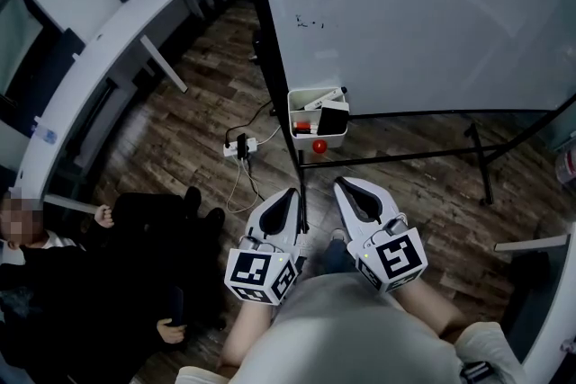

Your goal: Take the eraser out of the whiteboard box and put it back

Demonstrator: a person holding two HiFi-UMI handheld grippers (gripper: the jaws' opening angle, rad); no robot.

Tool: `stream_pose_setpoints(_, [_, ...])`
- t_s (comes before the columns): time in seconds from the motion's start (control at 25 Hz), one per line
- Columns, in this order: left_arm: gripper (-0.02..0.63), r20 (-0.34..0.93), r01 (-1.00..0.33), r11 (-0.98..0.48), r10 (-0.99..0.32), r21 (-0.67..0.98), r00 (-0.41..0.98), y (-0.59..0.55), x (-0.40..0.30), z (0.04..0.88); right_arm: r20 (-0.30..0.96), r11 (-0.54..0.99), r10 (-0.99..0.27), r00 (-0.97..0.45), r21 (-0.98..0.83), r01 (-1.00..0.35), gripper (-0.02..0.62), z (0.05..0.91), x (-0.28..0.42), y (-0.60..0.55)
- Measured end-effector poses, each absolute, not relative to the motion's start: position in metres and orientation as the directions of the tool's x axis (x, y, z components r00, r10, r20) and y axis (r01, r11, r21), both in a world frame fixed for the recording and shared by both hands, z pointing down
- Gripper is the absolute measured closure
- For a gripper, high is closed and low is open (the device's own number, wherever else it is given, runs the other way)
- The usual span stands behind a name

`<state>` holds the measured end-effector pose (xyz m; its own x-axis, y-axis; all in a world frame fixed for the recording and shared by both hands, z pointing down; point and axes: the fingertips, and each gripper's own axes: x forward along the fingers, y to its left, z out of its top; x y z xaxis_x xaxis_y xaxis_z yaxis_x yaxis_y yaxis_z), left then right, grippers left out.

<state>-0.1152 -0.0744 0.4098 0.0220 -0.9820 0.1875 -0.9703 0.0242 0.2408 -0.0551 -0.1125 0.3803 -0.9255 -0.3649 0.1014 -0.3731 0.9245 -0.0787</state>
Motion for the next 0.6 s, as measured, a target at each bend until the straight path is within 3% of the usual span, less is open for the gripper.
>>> stream_pose_setpoints(0.6, [0.601, 0.192, -0.969, 0.013, -0.981, 0.247, 0.036, -0.034, -0.085, 0.416, 0.120, 0.915, -0.390, -0.913, -0.063, -0.399, 0.592, 0.383, -0.024, -0.070])
